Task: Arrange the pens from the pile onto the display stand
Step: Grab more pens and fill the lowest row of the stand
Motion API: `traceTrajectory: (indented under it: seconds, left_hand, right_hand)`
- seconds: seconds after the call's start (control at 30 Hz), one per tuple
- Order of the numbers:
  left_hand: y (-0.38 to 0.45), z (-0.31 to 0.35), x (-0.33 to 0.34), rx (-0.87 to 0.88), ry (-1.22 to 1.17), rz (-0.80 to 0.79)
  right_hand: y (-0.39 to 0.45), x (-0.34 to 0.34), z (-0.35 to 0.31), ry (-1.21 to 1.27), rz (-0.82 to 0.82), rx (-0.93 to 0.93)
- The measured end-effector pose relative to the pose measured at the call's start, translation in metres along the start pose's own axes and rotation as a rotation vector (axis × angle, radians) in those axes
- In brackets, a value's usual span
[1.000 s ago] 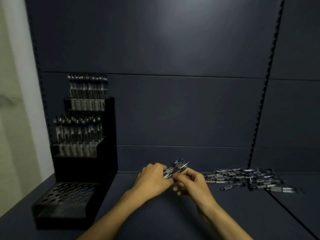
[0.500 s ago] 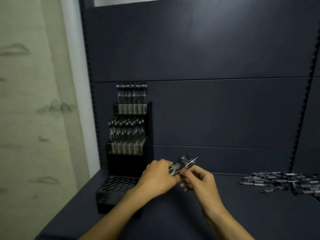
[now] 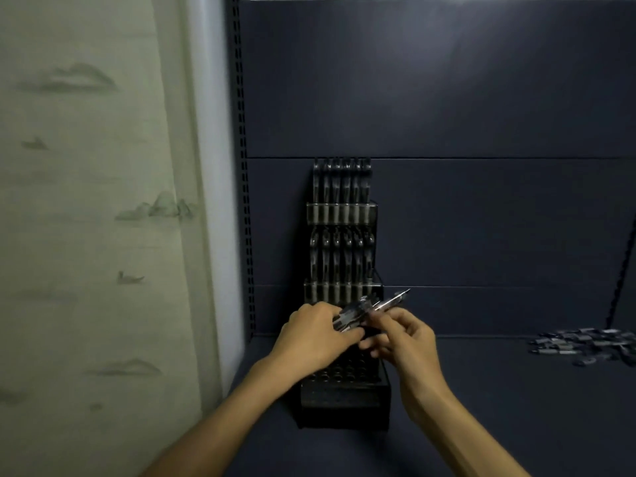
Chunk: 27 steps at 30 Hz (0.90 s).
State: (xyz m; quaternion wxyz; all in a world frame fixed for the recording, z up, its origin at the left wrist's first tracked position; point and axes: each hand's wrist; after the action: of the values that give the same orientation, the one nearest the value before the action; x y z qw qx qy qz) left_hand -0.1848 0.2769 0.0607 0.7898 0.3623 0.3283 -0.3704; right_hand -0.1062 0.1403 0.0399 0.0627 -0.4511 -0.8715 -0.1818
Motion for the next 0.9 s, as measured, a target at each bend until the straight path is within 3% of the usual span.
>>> traceTrajectory:
  seconds: [0.27,0.4,0.53,0.73,0.9]
  left_hand:
    - [0.003,-0.005,-0.005,-0.023,-0.071,-0.005]
    - [0.005,-0.013,-0.009,-0.059,-0.055,0.013]
    - [0.004,-0.028,-0.014,-0.077,-0.015,0.034]
    - [0.009,-0.042,-0.016,-0.108,-0.017,0.049]
    - [0.013,-0.046,-0.015,-0.107,0.005,0.045]
  right_hand:
    - [0.01,0.005,-0.006,-0.037,-0.053,-0.045]
    - [0.042,-0.011,-0.017,-0.052,0.105,-0.144]
    - [0.08,-0.026,-0.044,-0.253,0.187,-0.318]
    - [0.107,-0.021,-0.059,-0.59,0.085,-0.437]
    - [0.116,-0.016,-0.05,-0.707,0.02,-0.443]
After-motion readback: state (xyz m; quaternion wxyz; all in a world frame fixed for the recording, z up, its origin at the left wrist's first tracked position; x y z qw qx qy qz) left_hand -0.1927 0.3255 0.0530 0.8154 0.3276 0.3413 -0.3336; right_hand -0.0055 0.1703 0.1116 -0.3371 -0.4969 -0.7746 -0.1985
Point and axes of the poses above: each hand's wrist, its own y-axis towards the middle knuckle, its own x-axis out of the palm, z = x × y, and after that the axes turned 1 degree about -z, right-handed
